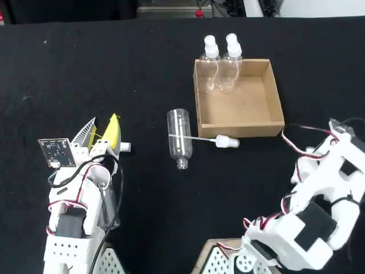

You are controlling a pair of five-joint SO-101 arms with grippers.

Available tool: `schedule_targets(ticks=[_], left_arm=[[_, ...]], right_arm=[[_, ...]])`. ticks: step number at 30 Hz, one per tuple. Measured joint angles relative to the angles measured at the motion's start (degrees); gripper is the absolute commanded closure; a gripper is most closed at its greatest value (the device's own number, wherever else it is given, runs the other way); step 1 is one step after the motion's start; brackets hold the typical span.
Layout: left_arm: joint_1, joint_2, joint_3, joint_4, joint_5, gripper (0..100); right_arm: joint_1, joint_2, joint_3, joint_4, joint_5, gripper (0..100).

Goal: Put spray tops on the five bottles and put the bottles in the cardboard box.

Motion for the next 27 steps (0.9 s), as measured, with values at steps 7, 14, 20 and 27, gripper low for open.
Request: schedule_targets(ticks=[7,14,20,27], left_arm=[[0.0,0.0,0.0,0.0,0.0,83],[0.0,0.0,0.0,0.0,0.0,83],[0.0,0.0,0.0,0.0,0.0,83],[0.0,0.0,0.0,0.0,0.0,83]], right_arm=[[0.09,-3.87,8.35,-11.43,-2.81,70.2],[0.09,-3.78,8.18,-13.45,-2.81,78.9],[0.09,2.11,6.42,-13.8,-2.9,79.6],[0.18,3.08,5.36,-13.8,-2.81,90.4]])
